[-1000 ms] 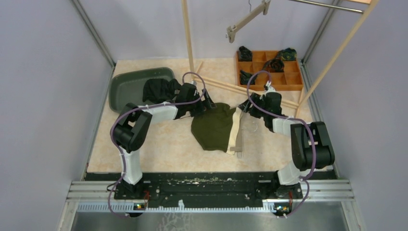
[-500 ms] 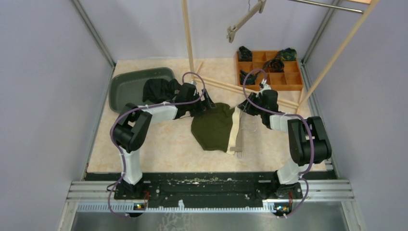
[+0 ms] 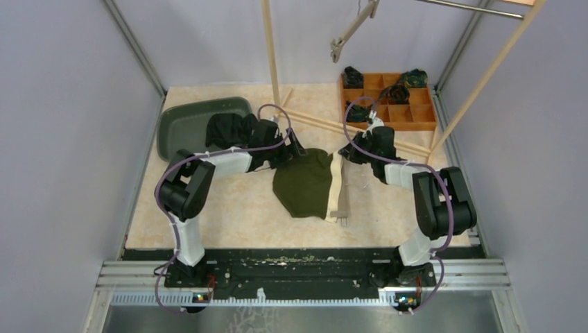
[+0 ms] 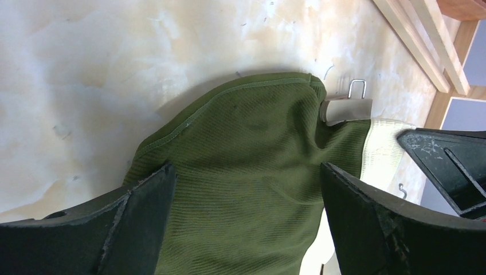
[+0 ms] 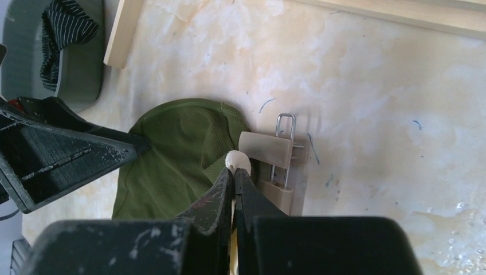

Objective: Clip the underwear to the hanger

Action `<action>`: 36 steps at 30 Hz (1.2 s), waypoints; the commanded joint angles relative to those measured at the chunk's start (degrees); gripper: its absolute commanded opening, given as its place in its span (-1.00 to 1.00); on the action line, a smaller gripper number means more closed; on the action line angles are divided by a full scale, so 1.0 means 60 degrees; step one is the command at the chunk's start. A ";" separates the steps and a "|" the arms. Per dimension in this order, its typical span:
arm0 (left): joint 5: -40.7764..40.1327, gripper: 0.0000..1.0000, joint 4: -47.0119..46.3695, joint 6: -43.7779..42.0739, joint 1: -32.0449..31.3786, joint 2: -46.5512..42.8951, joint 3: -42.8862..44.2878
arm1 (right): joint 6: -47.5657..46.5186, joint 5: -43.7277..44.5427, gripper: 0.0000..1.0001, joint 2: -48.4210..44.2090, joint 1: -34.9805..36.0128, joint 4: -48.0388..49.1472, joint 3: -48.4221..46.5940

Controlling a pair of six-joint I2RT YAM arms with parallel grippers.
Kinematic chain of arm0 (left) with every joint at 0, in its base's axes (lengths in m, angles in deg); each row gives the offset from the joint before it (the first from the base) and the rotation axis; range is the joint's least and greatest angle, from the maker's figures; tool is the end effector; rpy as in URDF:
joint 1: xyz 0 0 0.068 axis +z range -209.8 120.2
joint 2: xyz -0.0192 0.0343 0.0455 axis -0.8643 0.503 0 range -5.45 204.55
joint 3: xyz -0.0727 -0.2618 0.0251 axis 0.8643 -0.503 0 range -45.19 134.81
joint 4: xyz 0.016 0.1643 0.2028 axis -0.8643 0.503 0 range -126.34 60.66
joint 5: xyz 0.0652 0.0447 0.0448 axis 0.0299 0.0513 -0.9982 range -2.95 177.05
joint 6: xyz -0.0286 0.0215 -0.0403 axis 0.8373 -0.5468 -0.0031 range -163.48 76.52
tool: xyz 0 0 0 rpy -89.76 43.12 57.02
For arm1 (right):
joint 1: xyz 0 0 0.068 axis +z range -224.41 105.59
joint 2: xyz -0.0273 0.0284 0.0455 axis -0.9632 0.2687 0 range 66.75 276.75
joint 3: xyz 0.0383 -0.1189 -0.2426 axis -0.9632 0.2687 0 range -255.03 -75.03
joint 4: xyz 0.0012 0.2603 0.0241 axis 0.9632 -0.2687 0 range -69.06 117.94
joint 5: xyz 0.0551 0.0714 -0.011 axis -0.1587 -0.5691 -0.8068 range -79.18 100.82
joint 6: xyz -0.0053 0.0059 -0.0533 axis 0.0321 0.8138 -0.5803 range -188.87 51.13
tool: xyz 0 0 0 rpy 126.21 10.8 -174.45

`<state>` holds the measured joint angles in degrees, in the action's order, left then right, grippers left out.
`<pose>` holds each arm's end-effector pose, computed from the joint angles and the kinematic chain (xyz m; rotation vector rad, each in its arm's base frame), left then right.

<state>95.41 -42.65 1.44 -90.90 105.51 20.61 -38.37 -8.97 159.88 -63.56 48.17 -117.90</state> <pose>0.3525 -0.2187 0.1602 -0.2046 2.3821 -0.8419 0.3220 0.0740 0.1734 0.1536 2.1558 0.7891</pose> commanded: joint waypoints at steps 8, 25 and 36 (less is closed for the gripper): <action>-0.0532 0.99 0.0001 0.0070 0.0212 -0.1478 -0.1431 | -0.0386 -0.1103 -1.00 -0.0020 0.0595 0.1515 -0.0613; -0.0868 0.99 -0.0069 0.0314 0.0246 -0.2145 -0.2082 | -0.0701 -0.2985 -1.00 0.0446 0.1180 0.2710 -0.0546; -0.1220 0.99 -0.0808 0.0604 0.0251 -0.3415 -0.3506 | -0.0909 -0.3795 -1.00 0.1182 0.1712 0.3238 -0.0948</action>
<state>89.59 -44.44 4.35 -89.65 89.18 1.66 -42.59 -28.43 166.21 -55.19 61.79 -120.70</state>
